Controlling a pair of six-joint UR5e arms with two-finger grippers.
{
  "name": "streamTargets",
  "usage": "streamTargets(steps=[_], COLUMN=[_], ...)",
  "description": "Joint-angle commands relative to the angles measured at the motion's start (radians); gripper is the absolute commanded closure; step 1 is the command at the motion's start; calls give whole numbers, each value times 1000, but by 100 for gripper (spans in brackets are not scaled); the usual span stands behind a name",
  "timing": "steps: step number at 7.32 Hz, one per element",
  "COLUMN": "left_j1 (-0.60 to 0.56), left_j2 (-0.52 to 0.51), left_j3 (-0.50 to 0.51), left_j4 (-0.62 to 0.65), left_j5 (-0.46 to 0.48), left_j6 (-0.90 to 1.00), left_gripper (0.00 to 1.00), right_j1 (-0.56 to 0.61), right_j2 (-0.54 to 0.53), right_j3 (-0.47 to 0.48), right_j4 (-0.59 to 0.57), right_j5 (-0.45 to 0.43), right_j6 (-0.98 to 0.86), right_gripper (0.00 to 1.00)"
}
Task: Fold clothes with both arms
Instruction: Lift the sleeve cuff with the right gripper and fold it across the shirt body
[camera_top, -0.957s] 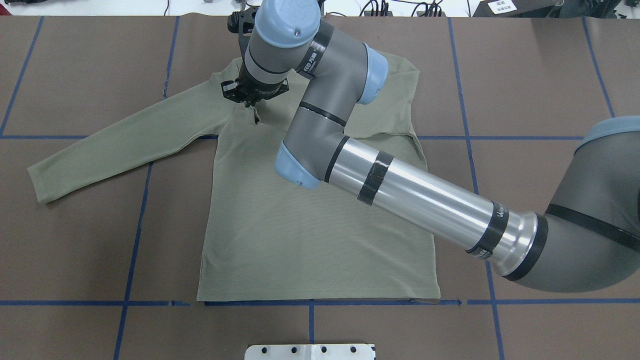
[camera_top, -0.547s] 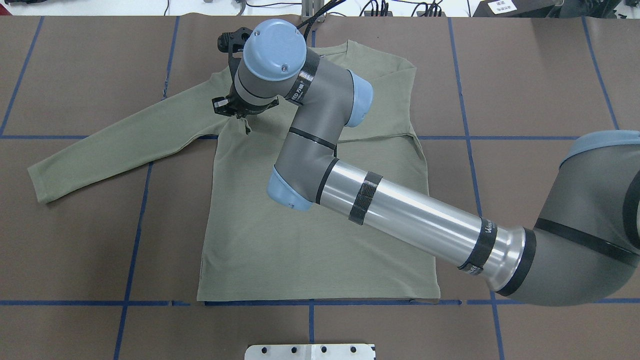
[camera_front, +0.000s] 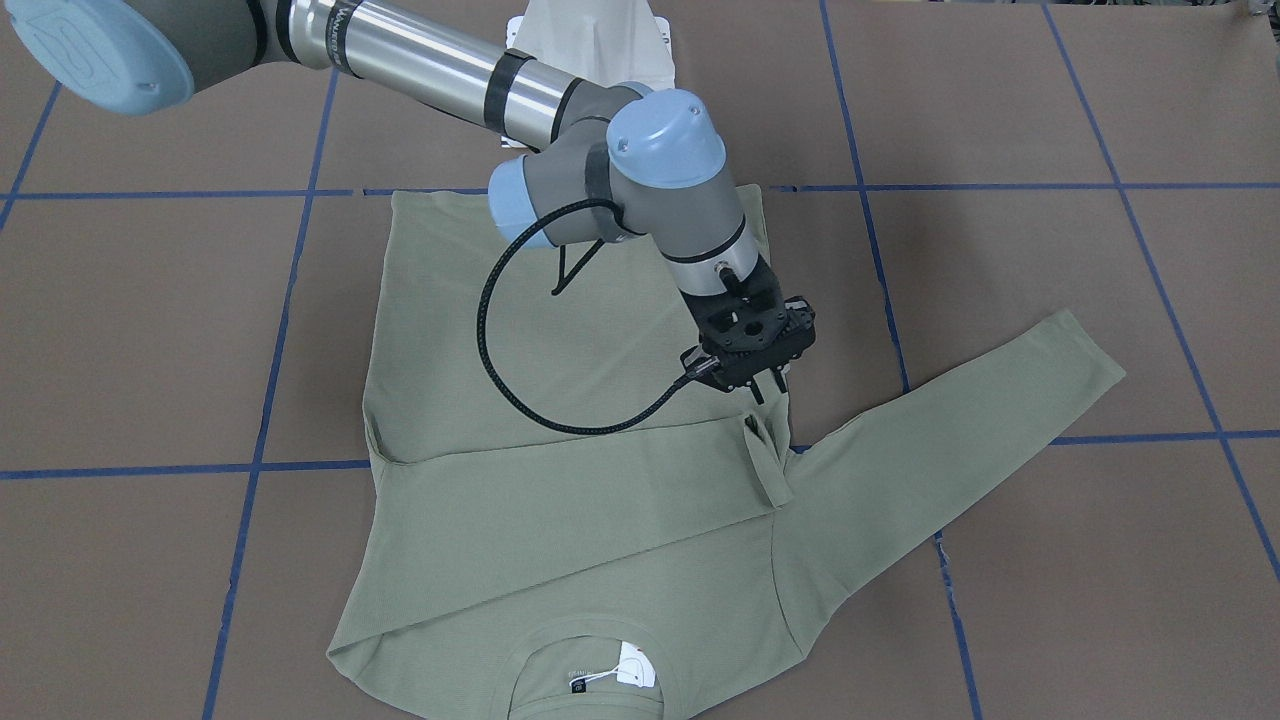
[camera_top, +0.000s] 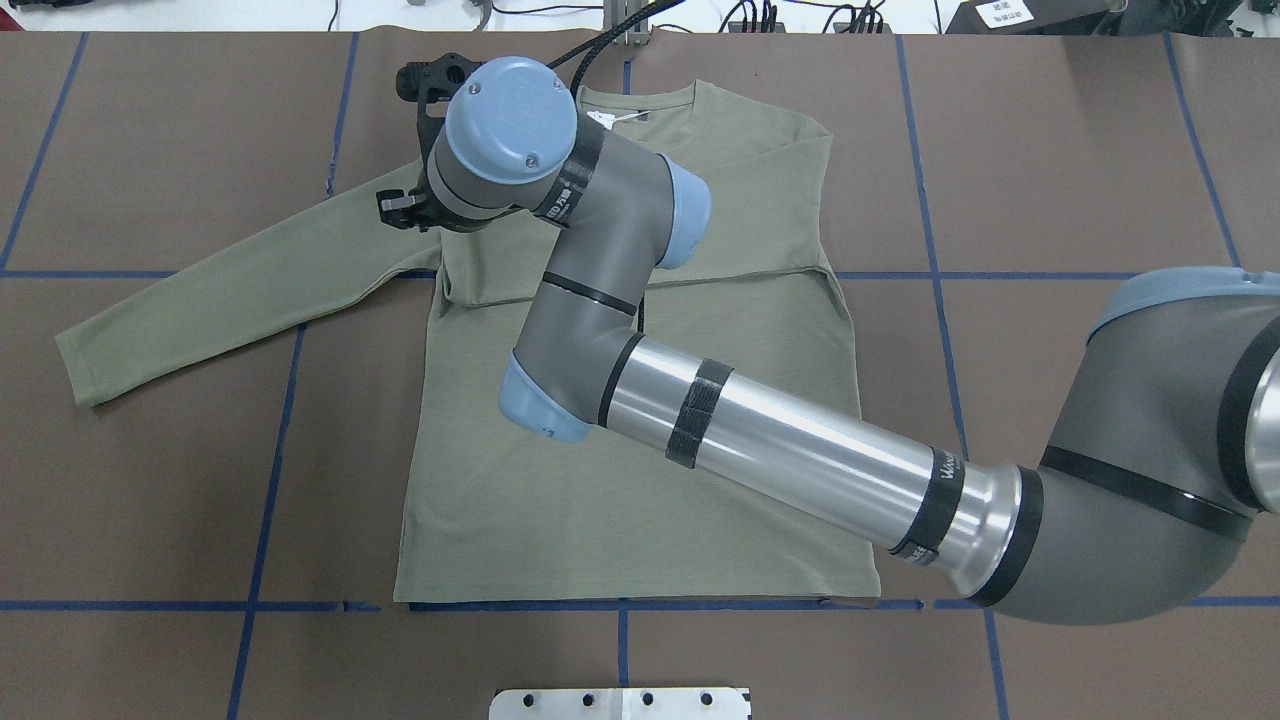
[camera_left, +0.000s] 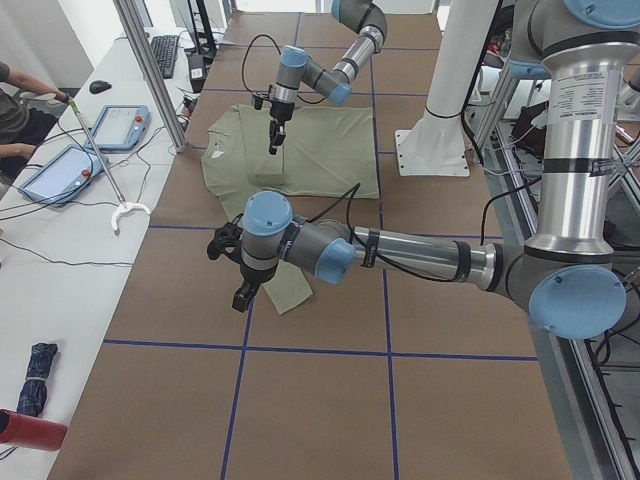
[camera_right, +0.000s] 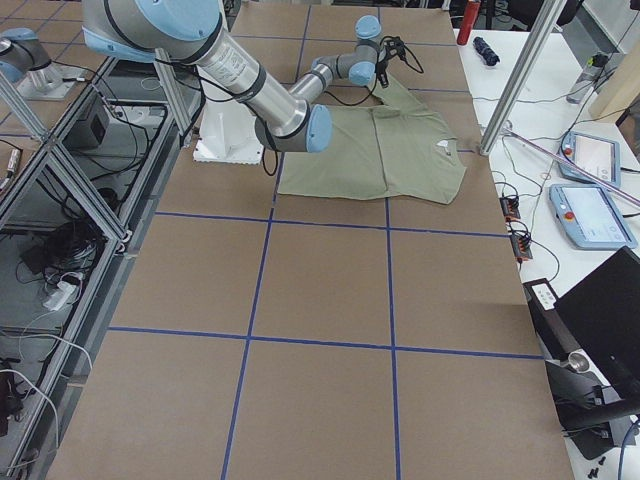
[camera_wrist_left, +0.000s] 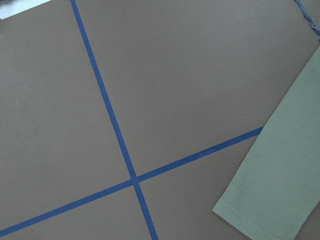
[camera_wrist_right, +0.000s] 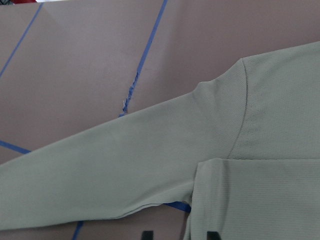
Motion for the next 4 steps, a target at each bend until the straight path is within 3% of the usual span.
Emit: streamTargets(steps=[1,3,4], left_j1=[0,24,84], left_j2=[-3,-8,0], left_j3=[9,18,18], left_j4=[0,-8,-81], left_j5=[0,1,3], left_j6=[-2,-93,-233], left_gripper=[0,0,0], right_j1=[-27,-12,19], right_j2=[12,5,-47], right_j3=[-9,20,118], right_j4=[19,-91,-202], right_j5=[-45,-26,22], right_j6=[121,131,132], right_gripper=[1,0,0])
